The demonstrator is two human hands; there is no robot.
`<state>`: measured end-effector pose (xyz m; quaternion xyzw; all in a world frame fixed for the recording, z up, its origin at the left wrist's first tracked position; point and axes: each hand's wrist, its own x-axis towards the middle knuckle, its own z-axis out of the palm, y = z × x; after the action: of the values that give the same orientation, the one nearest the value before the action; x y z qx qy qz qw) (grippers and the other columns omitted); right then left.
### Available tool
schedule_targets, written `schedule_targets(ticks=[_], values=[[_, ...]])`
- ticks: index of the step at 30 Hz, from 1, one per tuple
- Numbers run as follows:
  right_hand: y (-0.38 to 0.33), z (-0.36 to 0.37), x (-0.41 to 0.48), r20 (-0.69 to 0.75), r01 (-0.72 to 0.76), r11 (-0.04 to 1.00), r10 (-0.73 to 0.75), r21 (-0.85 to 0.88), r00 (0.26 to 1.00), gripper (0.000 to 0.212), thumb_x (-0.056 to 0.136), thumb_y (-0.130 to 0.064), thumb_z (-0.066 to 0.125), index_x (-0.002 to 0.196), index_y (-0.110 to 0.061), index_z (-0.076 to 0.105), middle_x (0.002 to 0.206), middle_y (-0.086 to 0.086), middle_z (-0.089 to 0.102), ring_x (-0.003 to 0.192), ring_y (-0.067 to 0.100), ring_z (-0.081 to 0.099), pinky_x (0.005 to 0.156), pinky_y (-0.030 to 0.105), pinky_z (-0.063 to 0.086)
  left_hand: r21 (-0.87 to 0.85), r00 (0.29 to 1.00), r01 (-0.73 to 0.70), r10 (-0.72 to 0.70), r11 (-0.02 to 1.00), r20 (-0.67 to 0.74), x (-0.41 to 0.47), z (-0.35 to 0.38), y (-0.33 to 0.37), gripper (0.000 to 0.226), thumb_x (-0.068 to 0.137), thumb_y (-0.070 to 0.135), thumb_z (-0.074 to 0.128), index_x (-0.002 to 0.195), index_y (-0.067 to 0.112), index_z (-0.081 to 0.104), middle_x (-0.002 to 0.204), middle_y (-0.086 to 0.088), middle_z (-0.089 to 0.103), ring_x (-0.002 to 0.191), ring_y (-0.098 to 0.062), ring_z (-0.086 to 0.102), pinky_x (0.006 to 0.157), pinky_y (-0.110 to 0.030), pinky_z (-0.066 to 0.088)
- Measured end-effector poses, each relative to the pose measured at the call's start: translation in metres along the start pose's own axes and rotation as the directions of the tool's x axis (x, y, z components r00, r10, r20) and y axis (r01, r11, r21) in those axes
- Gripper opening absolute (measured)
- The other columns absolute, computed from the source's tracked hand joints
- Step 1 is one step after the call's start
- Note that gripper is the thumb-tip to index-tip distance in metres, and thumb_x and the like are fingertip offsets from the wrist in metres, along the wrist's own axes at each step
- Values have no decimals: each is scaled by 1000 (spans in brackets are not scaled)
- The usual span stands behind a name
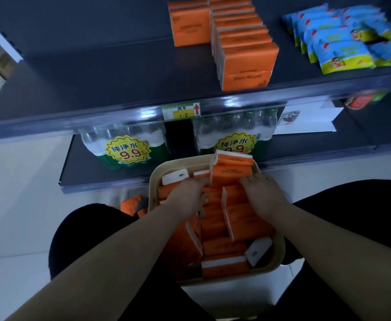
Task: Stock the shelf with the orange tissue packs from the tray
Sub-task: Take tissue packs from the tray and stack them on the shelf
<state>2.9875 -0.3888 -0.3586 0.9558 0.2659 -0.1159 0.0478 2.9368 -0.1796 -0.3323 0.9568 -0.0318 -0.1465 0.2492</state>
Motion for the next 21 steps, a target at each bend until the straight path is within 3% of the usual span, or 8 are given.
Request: schedule_targets(ticks=[5, 10, 17, 21], values=[[2, 4, -3, -3, -14, 1000, 14, -25, 1000, 30, 98, -25, 40, 125, -18, 50, 138, 8, 42, 132, 27, 33, 104, 42, 30, 28, 999, 24, -23, 999, -34, 3, 1, -7, 30, 93, 18, 54, 122, 21, 59, 112, -2, 68, 104, -19, 61, 85, -30, 49], [8, 0, -14, 12, -1, 1000, 1, 6, 1000, 30, 96, -25, 39, 126, -21, 42, 132, 5, 49, 123, 27, 39, 97, 39, 30, 39, 999, 18, -16, 999, -37, 2, 1, -9, 30, 93, 19, 54, 123, 21, 58, 112, -2, 67, 105, -19, 60, 84, -29, 47], [23, -26, -30, -118, 50, 970, -22, 239, 993, 38, 85, -17, 55, 122, -12, 45, 117, 12, 49, 102, 33, 51, 86, 39, 41, 75, 1000, -18, 18, 997, -2, 5, 10, 8, 27, 91, 17, 53, 117, 22, 59, 105, 0, 70, 96, -17, 65, 79, -28, 48], [36, -35, -42, -214, 8, 942, 67, 335, 975, 37, 84, -19, 58, 120, -12, 48, 111, 12, 47, 101, 30, 46, 78, 40, 45, 128, 999, -20, 16, 992, 36, 14, 29, 28, 24, 90, 25, 55, 113, 19, 62, 114, -3, 66, 107, -23, 61, 84, -31, 46]])
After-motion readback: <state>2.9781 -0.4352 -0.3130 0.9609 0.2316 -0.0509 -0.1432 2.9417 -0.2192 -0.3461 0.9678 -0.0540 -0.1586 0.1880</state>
